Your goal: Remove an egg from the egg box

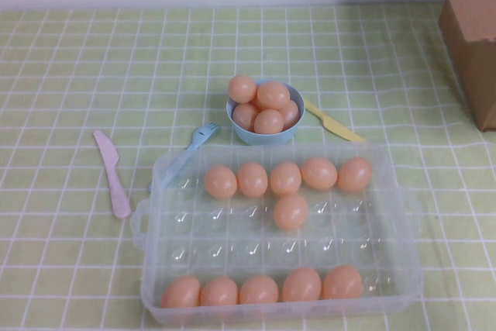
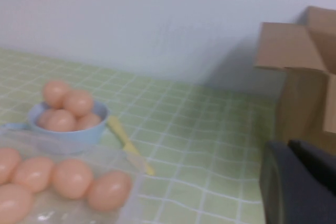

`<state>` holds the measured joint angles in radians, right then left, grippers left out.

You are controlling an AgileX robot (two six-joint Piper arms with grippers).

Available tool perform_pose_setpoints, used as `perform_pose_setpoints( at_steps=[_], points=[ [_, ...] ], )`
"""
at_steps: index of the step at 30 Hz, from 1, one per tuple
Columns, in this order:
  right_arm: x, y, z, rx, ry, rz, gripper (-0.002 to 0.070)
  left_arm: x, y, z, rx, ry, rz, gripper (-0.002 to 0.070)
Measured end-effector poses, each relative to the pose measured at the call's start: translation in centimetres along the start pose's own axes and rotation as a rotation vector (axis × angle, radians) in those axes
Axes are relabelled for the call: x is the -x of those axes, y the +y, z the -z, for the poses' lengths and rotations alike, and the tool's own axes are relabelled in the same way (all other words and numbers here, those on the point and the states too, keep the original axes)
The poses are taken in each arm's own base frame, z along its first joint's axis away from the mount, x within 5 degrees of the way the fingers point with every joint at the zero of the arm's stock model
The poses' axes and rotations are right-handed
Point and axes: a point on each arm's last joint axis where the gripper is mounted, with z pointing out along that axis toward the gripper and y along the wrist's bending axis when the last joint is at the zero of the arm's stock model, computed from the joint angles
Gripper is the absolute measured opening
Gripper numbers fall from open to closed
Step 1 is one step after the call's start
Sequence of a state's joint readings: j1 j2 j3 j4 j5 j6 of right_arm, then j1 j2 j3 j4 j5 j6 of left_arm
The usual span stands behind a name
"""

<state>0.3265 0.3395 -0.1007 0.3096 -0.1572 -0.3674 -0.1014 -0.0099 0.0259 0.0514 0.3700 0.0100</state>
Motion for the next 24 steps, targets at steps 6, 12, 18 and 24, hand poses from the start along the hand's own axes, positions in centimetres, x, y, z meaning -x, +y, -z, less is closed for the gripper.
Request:
perform_pose_setpoints(
  at_steps=[6,12,18,24],
  points=[
    [-1.9,-1.3,2.2,-0.196,-0.051,-0.003,-0.0017,0.0,0.0,0.0,0.0,0.0,0.0,-0.0005],
    [-3.2,-0.9,3.4,-0.225,0.008,-0.055,-0.0017,0.0,0.0,0.0,0.0,0.0,0.0,-0.0005],
    [-4.7,-0.6,3.3,-0.204,0.098,-0.079,-0.0017,0.0,0.0,0.0,0.0,0.0,0.0,-0.0005],
    [-5.8,-0.4,3.4,-0.189,0.212,-0.135,-0.0017,0.0,0.0,0.0,0.0,0.0,0.0,-0.0005]
  ],
)
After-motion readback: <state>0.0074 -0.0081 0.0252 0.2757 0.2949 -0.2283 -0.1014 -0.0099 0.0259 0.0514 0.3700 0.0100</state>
